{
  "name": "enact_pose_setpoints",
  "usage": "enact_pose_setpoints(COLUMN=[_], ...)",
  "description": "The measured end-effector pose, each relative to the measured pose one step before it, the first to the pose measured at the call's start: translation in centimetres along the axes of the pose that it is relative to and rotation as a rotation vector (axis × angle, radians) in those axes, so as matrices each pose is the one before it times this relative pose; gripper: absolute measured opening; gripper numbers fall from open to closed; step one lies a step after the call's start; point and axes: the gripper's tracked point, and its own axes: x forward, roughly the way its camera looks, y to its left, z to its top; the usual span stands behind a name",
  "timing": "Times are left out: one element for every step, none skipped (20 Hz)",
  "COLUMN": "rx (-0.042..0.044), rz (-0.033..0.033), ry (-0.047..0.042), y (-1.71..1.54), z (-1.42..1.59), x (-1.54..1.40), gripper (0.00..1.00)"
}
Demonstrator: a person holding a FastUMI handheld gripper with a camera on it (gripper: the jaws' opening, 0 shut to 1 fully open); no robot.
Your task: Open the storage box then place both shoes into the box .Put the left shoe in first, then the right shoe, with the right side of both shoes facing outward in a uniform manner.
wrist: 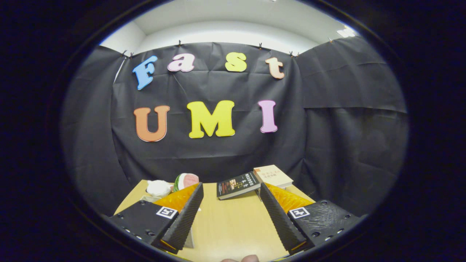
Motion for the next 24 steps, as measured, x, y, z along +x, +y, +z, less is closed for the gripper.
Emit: enact_pose_setpoints(rx=[0.00627,0.00566,0.00178,-0.00186,-0.00037,0.0004,-0.00024,0.00073,0.00076,-0.0012,0.00011,-0.00307,-0.00175,-0.00079,-0.00127,-0.00008,0.00051,0.00392,0.00327,0.00421,0.00283,0.00251,0.00121,0.0027], rz=[0.00083,0.00087,0.00179,0.00209,0.00271,0.00187,0.00281,0.00455,0.00326,0.00328,0.00228,0.001,0.00122,0.00202,0.0019,0.00107,0.00187,0.0017,-0.0004,-0.00124,0.00041,-0.00174,-0.00073,-0.00158], ry=[-0.00766,-0.00363,-0.00286,0.00164,0.00039,0.00016,0.00171,0.00184,0.0059,0.00581,0.00359,0.00028,-0.00189,-0.00161,-0.00171,-0.00002,0.00347,0.00571,0.00341,0.00234,-0.00097,0.00048,0.00072,0.00134], y=[0.077,0.017,0.051,0.074,0.114,0.179,0.152,0.17,0.216,0.071,0.196,0.154,0.113,0.169,0.134,0.113,0.12,0.089,0.018,-0.098,0.031,-0.073,-0.004,-0.04], z=[0.158,0.079,0.075,-0.037,0.039,-0.022,0.003,-0.118,-0.116,-0.221,-0.005,-0.046,0.006,0.014,-0.025,-0.005,-0.12,-0.042,-0.03,-0.23,0.015,0.028,0.04,0.082], x=[0.056,0.035,0.093,0.113,0.058,0.178,0.065,0.159,0.115,0.142,-0.061,0.175,0.029,0.123,0.14,0.059,0.045,-0.077,0.024,0.343,0.105,0.154,0.027,-0.098], gripper=[0.95,0.96,0.95,0.95,0.95,0.95,0.95,0.95,0.95,0.95,0.95,0.95,0.96,0.96,0.96,0.95,0.95,0.95,0.95,0.95,0.95,0.95,0.95,0.95])
